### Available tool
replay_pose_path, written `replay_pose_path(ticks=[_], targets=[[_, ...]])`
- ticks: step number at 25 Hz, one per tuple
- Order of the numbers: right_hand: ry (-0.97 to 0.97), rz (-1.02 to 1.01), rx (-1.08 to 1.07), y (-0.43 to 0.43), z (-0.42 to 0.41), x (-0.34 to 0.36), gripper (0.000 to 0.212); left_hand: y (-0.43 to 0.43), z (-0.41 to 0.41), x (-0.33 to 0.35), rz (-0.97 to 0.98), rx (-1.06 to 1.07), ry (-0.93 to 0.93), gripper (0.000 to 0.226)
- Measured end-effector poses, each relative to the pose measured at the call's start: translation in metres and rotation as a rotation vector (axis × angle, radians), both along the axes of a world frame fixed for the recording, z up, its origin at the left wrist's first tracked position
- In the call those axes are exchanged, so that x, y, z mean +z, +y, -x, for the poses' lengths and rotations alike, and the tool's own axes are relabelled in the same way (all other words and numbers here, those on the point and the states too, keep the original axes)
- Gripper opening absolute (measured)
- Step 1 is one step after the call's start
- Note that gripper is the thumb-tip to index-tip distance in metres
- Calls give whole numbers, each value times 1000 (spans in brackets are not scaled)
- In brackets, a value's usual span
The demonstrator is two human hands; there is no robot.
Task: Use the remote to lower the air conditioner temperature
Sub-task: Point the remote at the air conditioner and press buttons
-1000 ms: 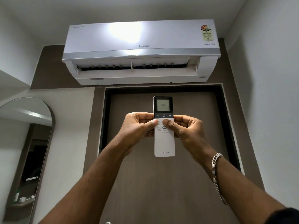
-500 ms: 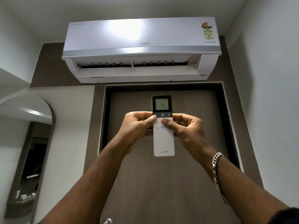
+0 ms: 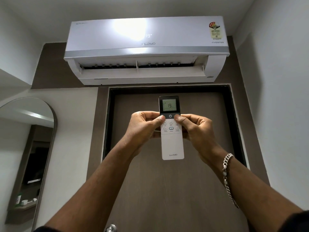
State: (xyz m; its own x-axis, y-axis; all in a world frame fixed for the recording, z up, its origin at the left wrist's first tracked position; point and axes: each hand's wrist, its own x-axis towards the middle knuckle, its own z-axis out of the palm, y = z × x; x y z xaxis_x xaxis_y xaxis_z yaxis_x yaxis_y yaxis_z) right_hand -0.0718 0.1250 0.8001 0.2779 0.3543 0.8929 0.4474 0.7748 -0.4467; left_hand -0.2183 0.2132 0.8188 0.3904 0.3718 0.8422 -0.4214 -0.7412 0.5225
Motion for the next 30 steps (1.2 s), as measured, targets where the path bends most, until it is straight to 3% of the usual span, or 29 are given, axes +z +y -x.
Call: replay_pose_path(ticks=[12, 20, 30], targets=[[-8, 10, 36, 0, 4, -3, 18, 4, -7, -2, 13, 71, -103, 9], [-22, 10, 40, -2, 2, -2, 7, 3, -7, -3, 14, 53, -76, 7], [-38, 6, 40, -3, 1, -2, 18, -1, -8, -2, 2, 58, -82, 7]])
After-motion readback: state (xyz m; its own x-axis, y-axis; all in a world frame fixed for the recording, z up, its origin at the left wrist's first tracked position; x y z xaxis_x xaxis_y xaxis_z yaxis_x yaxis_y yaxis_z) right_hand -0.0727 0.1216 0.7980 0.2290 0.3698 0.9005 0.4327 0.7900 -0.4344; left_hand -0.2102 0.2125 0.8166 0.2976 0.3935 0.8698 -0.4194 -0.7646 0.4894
